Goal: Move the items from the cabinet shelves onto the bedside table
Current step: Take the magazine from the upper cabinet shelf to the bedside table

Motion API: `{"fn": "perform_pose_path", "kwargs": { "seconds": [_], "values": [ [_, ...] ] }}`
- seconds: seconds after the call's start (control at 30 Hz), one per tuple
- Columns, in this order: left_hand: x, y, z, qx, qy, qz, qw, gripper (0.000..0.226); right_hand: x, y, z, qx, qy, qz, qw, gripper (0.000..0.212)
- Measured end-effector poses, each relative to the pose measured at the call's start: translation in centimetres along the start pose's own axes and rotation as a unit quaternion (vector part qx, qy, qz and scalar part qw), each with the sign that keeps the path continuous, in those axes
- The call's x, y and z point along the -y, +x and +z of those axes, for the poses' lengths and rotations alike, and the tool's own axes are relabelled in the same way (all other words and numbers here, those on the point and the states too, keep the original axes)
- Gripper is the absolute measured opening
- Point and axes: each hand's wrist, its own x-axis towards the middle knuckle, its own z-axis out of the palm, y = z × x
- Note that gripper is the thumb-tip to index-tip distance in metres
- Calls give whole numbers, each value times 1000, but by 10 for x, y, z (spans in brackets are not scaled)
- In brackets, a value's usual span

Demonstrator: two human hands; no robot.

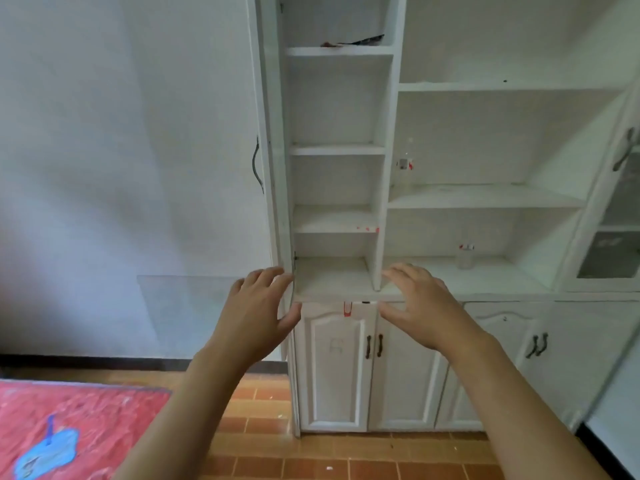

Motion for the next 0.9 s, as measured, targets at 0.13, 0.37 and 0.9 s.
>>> {"fn": "perform_pose_path", "kwargs": {
  "seconds": [0.13, 0.37, 0.9],
  "values": [
    [7, 47, 18, 6, -7, 30, 1000, 57, -14, 29, -6, -4, -33, 10, 999, 68],
    [7, 127, 44, -16, -8, 53, 998, 60, -56, 94, -9, -35, -38, 16, 999, 67],
    [-36, 368, 99, -94, 28, 12, 995, 62, -204, 321, -63, -71, -59, -65, 994, 69]
  ]
}}
